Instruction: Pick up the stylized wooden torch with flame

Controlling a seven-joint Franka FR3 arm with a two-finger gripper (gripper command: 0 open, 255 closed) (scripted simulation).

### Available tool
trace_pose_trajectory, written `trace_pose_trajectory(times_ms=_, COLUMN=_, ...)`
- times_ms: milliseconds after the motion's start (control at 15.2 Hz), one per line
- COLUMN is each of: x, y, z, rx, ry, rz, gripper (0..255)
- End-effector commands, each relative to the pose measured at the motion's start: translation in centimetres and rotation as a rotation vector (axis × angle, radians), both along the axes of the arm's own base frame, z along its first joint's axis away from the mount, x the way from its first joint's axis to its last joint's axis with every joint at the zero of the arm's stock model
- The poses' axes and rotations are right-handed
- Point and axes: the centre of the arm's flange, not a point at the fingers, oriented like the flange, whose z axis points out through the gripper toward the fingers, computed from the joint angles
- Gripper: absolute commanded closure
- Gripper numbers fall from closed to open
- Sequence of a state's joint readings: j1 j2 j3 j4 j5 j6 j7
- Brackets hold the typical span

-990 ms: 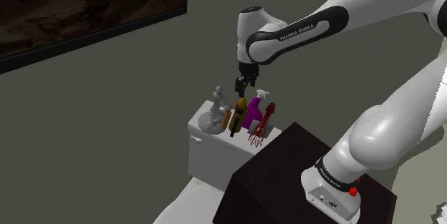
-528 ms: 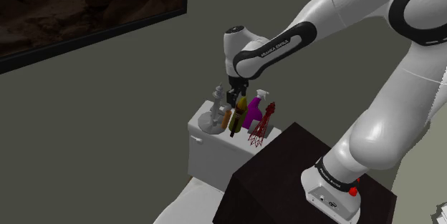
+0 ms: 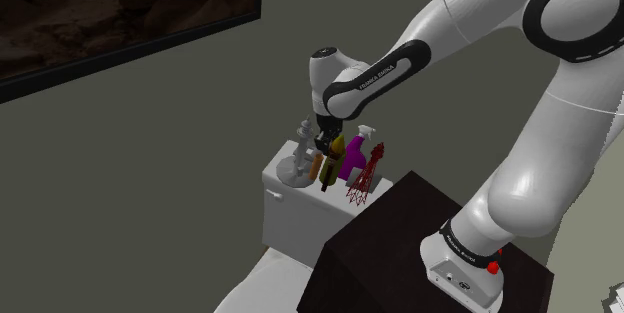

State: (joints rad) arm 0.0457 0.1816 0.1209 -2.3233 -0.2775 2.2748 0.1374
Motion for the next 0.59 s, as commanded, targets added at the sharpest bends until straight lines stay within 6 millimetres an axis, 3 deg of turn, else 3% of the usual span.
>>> trace_pose_trajectory(times_ms=0, x=0.0, y=0.01, z=-0.08, rx=0.0, ry=0.001, rz=0.0, gripper=255)
trace_pose_trajectory(times_ms=528, x=-0.07, y=-0.08, z=0.43, rx=0.0, ry=0.001, rz=0.0, gripper=255)
